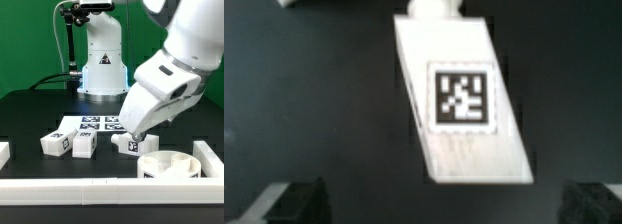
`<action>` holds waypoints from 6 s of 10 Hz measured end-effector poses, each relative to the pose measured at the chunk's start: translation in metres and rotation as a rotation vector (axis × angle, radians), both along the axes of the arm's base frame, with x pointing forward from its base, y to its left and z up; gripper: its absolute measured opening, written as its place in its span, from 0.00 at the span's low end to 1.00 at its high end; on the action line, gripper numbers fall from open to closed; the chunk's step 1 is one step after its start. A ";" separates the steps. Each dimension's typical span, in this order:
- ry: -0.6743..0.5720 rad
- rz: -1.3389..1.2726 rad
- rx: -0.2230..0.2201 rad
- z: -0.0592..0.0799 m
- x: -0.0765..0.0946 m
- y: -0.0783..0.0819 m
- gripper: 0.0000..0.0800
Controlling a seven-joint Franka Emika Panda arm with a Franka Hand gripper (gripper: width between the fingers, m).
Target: Assemble stool
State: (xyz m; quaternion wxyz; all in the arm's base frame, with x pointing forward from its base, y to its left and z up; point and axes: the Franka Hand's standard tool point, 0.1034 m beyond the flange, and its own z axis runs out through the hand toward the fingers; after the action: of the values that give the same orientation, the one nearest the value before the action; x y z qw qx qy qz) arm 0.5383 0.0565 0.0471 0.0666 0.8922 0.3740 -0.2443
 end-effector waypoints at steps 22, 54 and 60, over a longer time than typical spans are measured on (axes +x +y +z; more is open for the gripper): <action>0.351 -0.029 -0.245 -0.032 -0.023 -0.007 0.81; -0.186 -0.146 0.145 0.078 0.061 -0.025 0.41; -0.444 -0.218 0.280 0.077 0.075 -0.042 0.41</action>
Offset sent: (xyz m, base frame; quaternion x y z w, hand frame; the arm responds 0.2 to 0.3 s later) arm 0.0000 0.0000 0.0000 0.0000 -0.2571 0.0000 0.9664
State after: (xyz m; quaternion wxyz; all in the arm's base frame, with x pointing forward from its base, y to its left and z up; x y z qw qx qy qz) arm 0.6128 0.0148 0.1236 -0.0038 0.9593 0.2824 0.0054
